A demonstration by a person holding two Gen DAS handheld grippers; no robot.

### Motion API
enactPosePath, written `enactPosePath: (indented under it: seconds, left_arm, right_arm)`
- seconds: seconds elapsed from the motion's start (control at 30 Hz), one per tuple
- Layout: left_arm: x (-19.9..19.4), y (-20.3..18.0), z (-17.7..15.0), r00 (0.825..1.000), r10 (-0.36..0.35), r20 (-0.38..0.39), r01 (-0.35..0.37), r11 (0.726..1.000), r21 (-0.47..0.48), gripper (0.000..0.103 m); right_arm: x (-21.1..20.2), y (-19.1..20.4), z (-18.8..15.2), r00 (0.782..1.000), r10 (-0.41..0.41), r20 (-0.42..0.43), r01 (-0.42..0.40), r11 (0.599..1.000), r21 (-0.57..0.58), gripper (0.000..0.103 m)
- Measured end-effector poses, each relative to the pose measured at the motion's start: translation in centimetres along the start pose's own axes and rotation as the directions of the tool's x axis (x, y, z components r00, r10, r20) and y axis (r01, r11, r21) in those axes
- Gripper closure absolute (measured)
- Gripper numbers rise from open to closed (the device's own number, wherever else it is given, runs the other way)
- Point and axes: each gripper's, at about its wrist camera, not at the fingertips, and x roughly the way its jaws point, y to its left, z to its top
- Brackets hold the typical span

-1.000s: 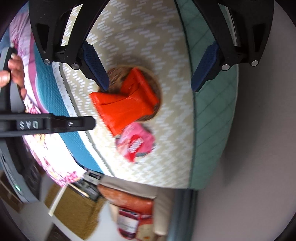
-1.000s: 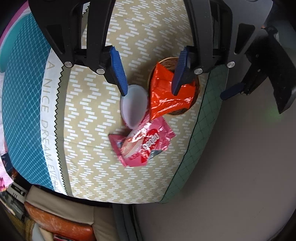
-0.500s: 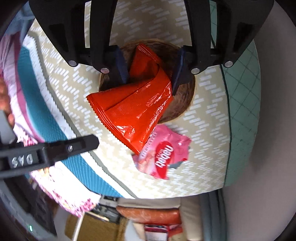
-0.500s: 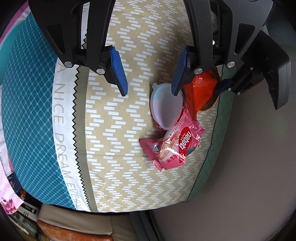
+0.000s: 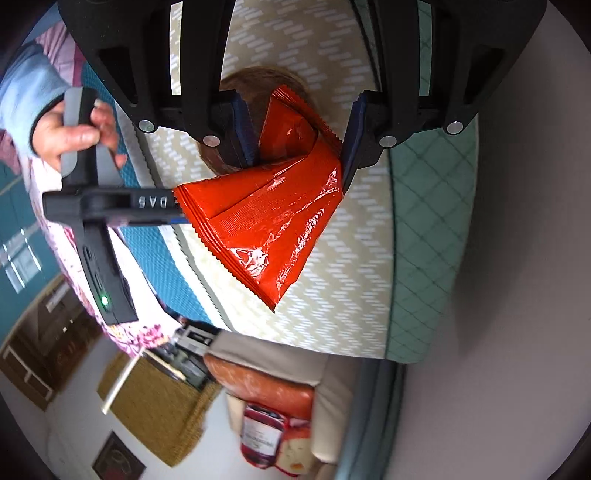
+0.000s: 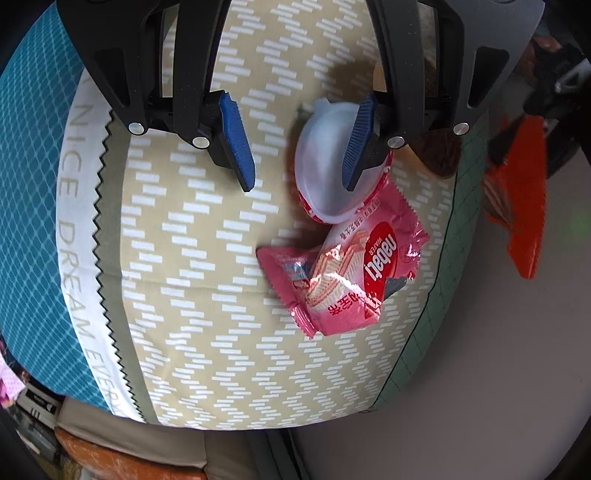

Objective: Collect trash
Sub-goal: 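Grasp the red snack bag with the left tool while the right tool grasps the white cup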

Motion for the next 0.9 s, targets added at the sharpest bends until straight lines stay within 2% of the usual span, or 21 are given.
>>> enactPosePath:
  seconds: [0.1, 0.17, 0.2, 0.23, 0.3, 0.4, 0.67, 0.9]
  left_arm:
    - [0.0, 0.5, 0.3, 1.0, 0.0, 0.01, 0.0, 1.0, -0.021, 0.06]
    - [0.0, 0.7, 0.3, 1.0, 0.006, 0.01, -0.006, 1.0, -0.03, 0.06]
    - [0.2, 0.8, 0.5, 1.0, 0.008, 0.007, -0.008, 0.999, -0.032, 0.06]
    - [0.4, 0.8, 0.5, 1.0, 0.011, 0.001, -0.011, 0.999, -0.035, 0.06]
    - [0.5, 0.7, 0.4, 1.0, 0.013, -0.004, -0.013, 0.999, -0.038, 0.06]
    - [0.2, 0.3, 0.1, 1.0, 0.012, -0.004, -0.012, 0.999, -0.034, 0.06]
    - [-0.4, -1.3, 0.0, 1.0, 0.022, 0.008, -0.022, 1.0, -0.017, 0.06]
    - [-0.7, -4.9, -0.2, 1.0, 0.019, 0.0, -0.019, 0.999, 0.035, 0.06]
  right_arm:
    - [0.8, 0.4, 0.3, 1.0, -0.002, 0.016, 0.003, 0.999, -0.042, 0.061]
    - [1.6, 0.9, 0.6, 1.0, 0.009, 0.007, -0.009, 0.998, -0.059, 0.073]
    - [1.8, 1.1, 0.4, 1.0, 0.004, 0.004, -0.004, 0.998, -0.066, 0.086]
    - [2.0, 1.0, 0.5, 1.0, -0.001, 0.007, 0.002, 0.997, -0.071, 0.092]
    - [1.9, 0.9, 0.4, 1.0, -0.004, 0.017, 0.005, 0.997, -0.071, 0.095]
    - [1.5, 0.5, -0.2, 0.999, -0.005, 0.032, 0.007, 0.998, -0.056, 0.097]
    - [-1.8, -3.4, -2.4, 0.996, -0.032, 0.084, 0.031, 0.999, 0.02, 0.098]
    - [-5.5, -7.0, -5.0, 0.989, -0.034, 0.144, 0.022, 0.996, 0.085, 0.098]
